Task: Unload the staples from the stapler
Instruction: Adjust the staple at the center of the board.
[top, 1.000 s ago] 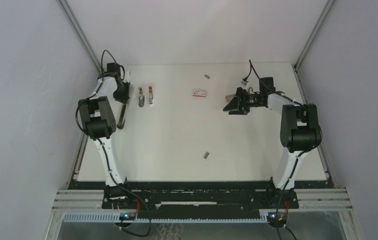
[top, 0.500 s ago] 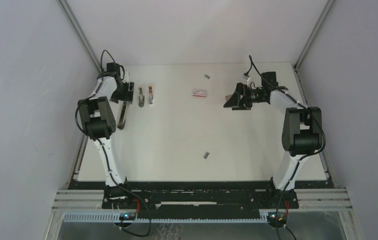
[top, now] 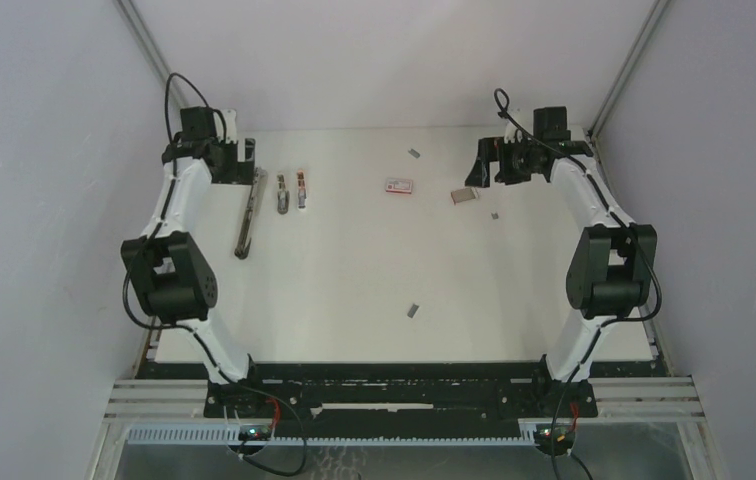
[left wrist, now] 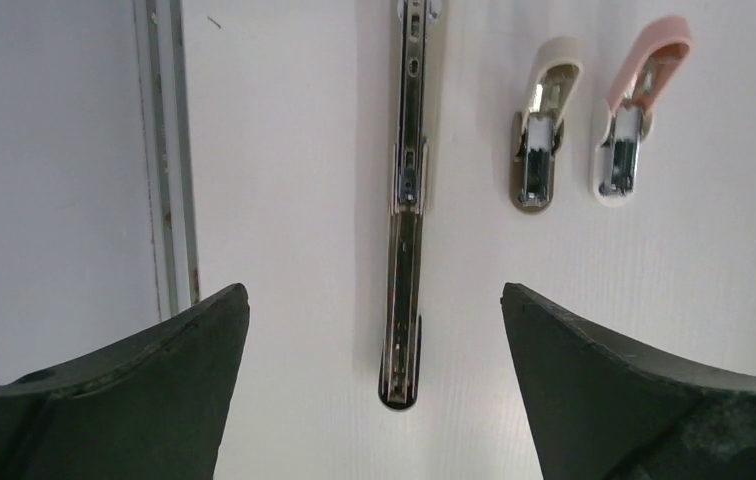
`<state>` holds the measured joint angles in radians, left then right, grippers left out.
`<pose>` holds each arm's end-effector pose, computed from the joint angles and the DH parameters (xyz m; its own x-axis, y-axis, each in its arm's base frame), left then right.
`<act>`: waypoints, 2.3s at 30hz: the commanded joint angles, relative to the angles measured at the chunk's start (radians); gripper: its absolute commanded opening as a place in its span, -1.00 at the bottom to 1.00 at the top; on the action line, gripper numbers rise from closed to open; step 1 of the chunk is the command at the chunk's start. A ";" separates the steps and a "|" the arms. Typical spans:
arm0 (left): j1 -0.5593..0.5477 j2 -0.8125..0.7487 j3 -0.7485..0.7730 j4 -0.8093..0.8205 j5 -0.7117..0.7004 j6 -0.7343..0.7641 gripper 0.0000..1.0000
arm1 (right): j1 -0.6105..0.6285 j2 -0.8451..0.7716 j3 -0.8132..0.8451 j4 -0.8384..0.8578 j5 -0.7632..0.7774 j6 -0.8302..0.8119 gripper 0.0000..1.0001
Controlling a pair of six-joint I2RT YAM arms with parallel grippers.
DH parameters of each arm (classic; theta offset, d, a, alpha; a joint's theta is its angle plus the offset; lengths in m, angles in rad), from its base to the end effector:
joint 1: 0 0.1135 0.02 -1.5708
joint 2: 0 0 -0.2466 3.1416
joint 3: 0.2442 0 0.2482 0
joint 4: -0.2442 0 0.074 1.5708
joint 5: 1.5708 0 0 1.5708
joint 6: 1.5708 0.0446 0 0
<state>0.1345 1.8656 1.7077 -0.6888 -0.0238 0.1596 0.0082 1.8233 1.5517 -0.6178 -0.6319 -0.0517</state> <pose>0.4136 0.0570 0.2820 -0.7567 0.0579 -0.6512 -0.0298 0.9920 0.1229 0.3988 0.0296 0.2601 -0.7561 -0.0479 -0.6527 -0.4183 0.8024 0.4256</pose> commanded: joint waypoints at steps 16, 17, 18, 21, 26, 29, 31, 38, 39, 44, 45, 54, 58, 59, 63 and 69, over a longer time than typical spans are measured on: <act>0.010 -0.579 -0.617 -0.010 0.381 0.244 0.99 | 0.009 0.415 0.627 -0.046 0.527 -0.100 0.67; 0.010 -0.599 -0.648 -0.006 0.396 0.251 0.99 | 0.009 0.440 0.658 -0.046 0.539 -0.108 0.65; 0.011 -0.620 -0.676 0.003 0.417 0.259 0.99 | 0.009 0.465 0.684 -0.047 0.550 -0.116 0.63; 0.012 -0.659 -0.729 0.004 0.467 0.297 1.00 | 0.010 0.522 0.743 -0.031 0.582 -0.140 0.54; 0.012 -0.711 -0.768 -0.003 0.536 0.350 0.99 | 0.009 0.589 0.768 0.050 0.646 -0.155 0.40; 0.012 -0.742 -0.786 -0.007 0.573 0.371 0.99 | 0.018 0.613 0.767 0.092 0.624 -0.175 0.35; 0.011 -0.762 -0.798 -0.006 0.600 0.384 0.99 | 0.034 0.616 0.766 0.107 0.588 -0.196 0.36; 0.012 -0.780 -0.807 -0.003 0.663 0.407 1.00 | 0.174 0.633 0.741 0.202 0.641 -0.373 0.48; 0.011 -0.782 -0.807 -0.003 0.670 0.407 0.99 | 0.196 0.643 0.740 0.223 0.673 -0.396 0.49; 0.012 -0.803 -0.823 -0.003 0.682 0.426 0.99 | 0.270 0.707 0.772 0.339 0.821 -0.467 0.53; 0.012 -0.809 -0.829 -0.002 0.686 0.430 0.99 | 0.278 0.721 0.789 0.354 0.833 -0.471 0.53; 0.011 -0.823 -0.855 0.006 0.680 0.448 0.99 | 0.326 0.833 0.879 0.491 0.842 -0.610 0.58; 0.011 -0.823 -0.862 0.012 0.678 0.452 0.99 | 0.335 0.873 0.909 0.527 0.847 -0.658 0.57; 0.011 -0.820 -0.864 0.011 0.678 0.452 0.99 | 0.337 0.880 0.912 0.545 0.853 -0.668 0.57; 0.011 -0.819 -0.868 0.018 0.676 0.453 1.00 | 0.338 0.905 0.922 0.577 0.827 -0.709 0.61; 0.012 -0.817 -0.871 0.020 0.674 0.452 0.99 | 0.345 0.919 0.903 0.566 0.760 -0.784 0.64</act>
<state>0.1410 1.0657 0.8494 -0.6941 0.6319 0.5941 0.3443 2.7369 2.4306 -0.0990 0.1734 -0.7635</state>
